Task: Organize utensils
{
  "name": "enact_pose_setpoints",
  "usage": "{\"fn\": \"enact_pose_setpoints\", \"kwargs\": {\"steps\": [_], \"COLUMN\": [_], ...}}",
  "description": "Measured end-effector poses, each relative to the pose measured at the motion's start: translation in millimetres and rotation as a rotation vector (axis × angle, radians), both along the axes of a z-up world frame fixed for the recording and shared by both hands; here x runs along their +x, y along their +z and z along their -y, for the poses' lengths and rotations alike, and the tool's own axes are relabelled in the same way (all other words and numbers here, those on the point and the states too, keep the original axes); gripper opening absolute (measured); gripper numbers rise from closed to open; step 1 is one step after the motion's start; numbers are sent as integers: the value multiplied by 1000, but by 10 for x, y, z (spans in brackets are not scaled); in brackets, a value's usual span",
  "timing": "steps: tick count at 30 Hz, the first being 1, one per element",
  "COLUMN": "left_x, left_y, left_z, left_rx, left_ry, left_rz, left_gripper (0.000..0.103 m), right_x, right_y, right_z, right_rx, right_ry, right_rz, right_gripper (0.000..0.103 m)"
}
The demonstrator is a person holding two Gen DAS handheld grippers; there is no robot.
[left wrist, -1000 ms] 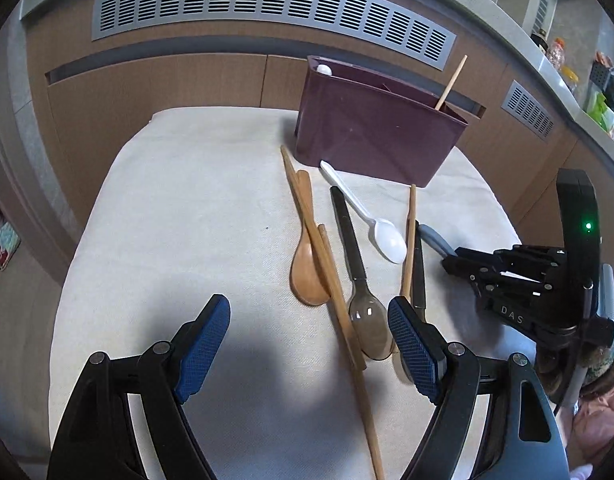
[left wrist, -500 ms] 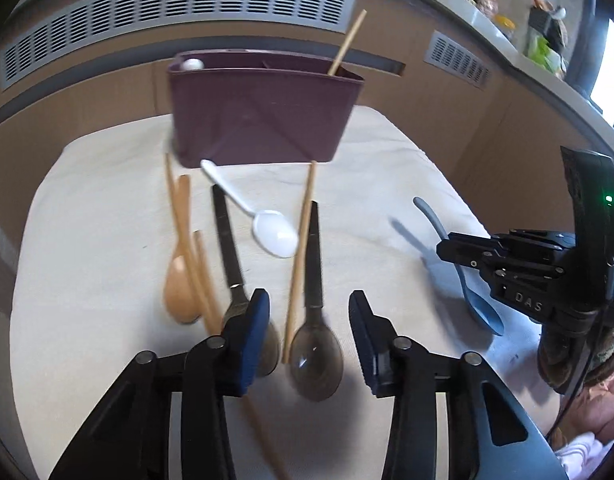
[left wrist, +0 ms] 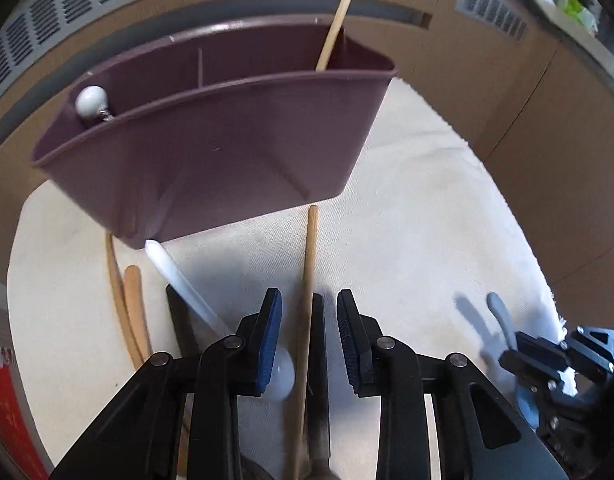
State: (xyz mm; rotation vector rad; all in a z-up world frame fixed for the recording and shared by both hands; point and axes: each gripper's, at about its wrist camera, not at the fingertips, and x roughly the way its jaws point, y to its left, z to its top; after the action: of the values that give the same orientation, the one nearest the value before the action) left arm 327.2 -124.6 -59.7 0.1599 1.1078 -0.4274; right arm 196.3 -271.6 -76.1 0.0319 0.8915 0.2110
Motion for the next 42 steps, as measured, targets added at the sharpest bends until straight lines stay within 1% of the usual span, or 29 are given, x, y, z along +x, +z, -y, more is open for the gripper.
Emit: {"fn": "enact_pose_setpoints", "kwargs": {"steps": [4,6,7,8,9,13,17,20,23,25,26,29,31,33,34,37,38,39,42], "left_x": [64,15,-21,-52,-94,-347,-636,-863,-955,-968,-997,-1002,-1009,-957,-926,-782,-733,-686,-611], "left_y": [-144,-136,-130,-128,-124,-84,-42,-62,-79,-74,-65,-25,-2,0,-4,-49,-76,-103,-125], "left_z": [82,99,78,46,1,-236,-355,-337,-296,-273,-334,-328,-298,-268,-247,-163,-132,-99,13], "left_rx": [-20,-4,-8,-14,-26,-81,-84,-54,-12,-2,-6,-5,1,16,30,69,80,91,125], "left_ry": [-14,-19,-11,-2,9,37,32,-3,-38,-51,-56,-68,-78,-88,-91,-107,-113,-119,-149], "left_rz": [-83,-52,-47,-50,-57,-62,-47,-65,-60,-51,-50,-40,-35,-37,-38,-51,-62,-74,-73], "left_gripper": [29,28,25,17,12,12,12,12,13,14,14,14,14,15,15,19,24,27,27], "right_x": [5,3,1,-3,-12,-35,-15,7,54,99,122,204,249,239,224,168,148,120,57], "right_y": [-28,-42,-41,-35,-29,-9,-19,-31,-56,-50,-49,-79,-141,-146,-140,-137,-134,-130,-126], "right_z": [15,26,30,34,32,20,2,-20,-48,-66,-76,-100,-113,-132,-139,-95,-72,-46,11], "right_rx": [12,13,14,15,15,15,23,36,12,-14,-30,-70,-74,-94,-105,-85,-75,-63,-40], "right_ry": [-4,-7,-9,-9,-9,-5,1,14,6,-6,-13,-23,-15,-2,5,14,15,14,9], "right_rz": [-5,-5,-4,-3,0,4,-16,-43,-59,-64,-67,-91,-128,-121,-117,-117,-118,-116,-112], "right_gripper": [9,9,9,10,10,10,10,9,10,12,15,23,23,22,10,10,10,10,10]}}
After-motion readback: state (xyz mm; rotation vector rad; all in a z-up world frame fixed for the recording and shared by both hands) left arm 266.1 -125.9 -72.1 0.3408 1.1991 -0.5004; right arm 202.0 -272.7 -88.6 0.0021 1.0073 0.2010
